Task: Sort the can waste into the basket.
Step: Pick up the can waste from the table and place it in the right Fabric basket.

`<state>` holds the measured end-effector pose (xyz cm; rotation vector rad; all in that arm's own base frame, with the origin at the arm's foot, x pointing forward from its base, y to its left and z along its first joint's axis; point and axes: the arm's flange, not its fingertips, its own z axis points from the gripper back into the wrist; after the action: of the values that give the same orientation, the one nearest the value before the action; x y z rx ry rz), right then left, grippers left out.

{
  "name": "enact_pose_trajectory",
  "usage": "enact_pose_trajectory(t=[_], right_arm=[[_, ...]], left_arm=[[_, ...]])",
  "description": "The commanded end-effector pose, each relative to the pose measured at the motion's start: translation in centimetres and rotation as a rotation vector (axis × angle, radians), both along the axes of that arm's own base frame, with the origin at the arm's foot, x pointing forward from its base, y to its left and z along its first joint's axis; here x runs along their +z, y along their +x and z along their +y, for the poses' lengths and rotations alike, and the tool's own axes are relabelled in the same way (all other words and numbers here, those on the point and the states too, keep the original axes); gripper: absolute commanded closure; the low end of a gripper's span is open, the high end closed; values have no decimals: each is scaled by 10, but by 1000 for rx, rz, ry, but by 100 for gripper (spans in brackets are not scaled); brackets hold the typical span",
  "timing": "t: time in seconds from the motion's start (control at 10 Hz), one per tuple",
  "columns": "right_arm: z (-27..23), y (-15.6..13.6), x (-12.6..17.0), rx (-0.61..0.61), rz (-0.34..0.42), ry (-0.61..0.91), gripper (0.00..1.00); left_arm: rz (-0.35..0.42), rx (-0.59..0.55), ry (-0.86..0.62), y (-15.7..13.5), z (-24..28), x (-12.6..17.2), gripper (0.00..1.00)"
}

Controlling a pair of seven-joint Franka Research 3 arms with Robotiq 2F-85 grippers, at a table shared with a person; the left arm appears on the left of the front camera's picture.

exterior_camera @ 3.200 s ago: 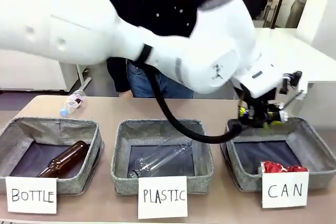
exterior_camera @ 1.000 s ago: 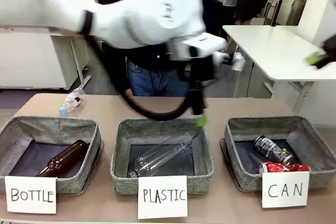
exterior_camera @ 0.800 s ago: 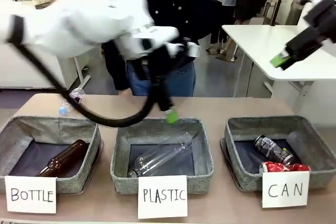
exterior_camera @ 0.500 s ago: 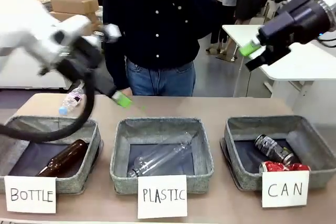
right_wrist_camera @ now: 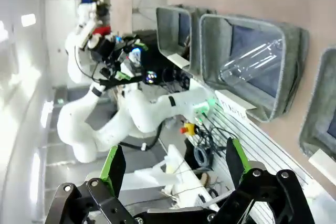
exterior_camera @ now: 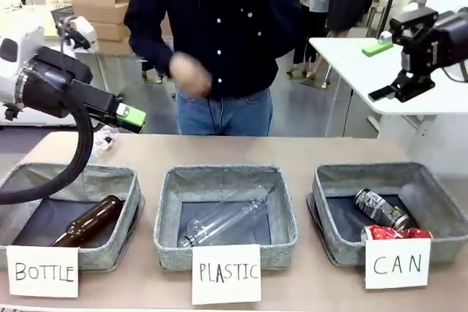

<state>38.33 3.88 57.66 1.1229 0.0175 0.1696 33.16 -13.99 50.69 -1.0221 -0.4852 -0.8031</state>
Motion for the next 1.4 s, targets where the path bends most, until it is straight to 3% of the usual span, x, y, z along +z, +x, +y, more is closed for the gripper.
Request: enact_pose_trajectory(t=[0.0,1.3], right_arm=[[27,-9,4,85,-91,-8,0],[27,-9,4,85,-91,-8,0]], left_arm=[[0,-22,59,8,-8,4,0],[0,-22,59,8,-8,4,0]])
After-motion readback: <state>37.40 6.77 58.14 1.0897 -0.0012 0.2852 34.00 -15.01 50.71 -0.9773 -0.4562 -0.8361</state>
